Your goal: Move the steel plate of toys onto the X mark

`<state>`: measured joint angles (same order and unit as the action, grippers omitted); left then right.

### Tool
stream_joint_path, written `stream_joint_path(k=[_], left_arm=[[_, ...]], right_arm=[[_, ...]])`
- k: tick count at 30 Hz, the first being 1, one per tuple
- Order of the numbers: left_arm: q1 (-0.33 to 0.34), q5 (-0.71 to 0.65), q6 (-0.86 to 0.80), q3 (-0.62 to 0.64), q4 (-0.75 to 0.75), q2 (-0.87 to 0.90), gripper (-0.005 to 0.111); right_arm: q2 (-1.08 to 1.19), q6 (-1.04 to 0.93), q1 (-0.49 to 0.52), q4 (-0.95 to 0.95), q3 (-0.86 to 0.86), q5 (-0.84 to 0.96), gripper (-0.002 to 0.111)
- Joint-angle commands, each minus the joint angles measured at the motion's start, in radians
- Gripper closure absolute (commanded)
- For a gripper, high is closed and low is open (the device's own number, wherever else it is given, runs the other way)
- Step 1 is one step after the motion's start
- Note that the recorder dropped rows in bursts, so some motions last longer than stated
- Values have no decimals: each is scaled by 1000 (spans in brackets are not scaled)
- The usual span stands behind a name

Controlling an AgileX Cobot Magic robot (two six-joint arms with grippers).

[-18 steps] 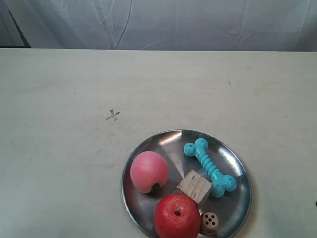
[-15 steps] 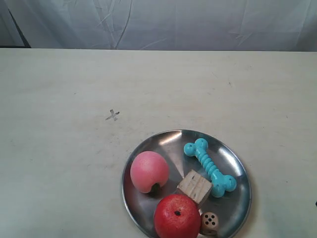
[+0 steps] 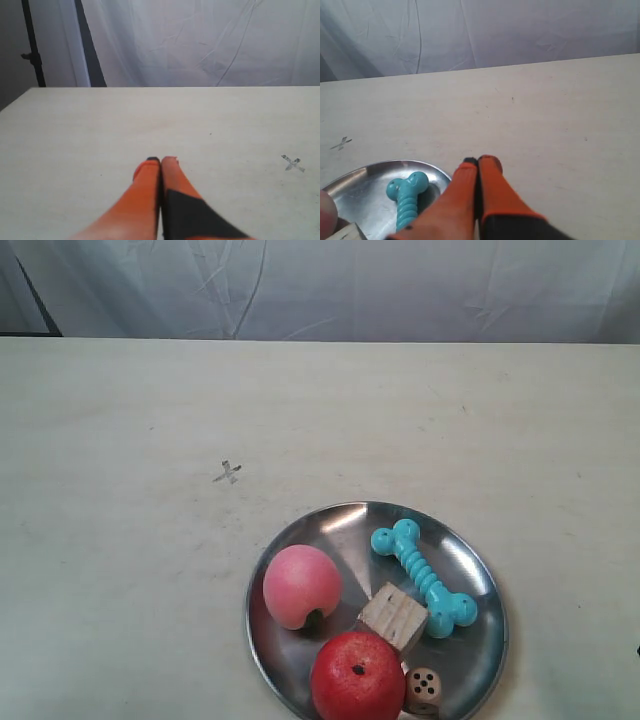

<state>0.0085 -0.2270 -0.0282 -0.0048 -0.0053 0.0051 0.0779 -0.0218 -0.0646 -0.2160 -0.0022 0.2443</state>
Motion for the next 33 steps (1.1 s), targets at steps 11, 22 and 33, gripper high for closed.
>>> stream_joint_path(k=[11,22,33], left_arm=[[-1,566,53,5,-280,-5,106],[-1,618,238,5,-610,-5,106],[-1,410,250,-291,-398,317,107]], right_arm=[[-6,-31,7,47,2,-14,108],[-6,-25,5,-482,2,-294,108],[36,-63,5,-794,-42,-493,109]])
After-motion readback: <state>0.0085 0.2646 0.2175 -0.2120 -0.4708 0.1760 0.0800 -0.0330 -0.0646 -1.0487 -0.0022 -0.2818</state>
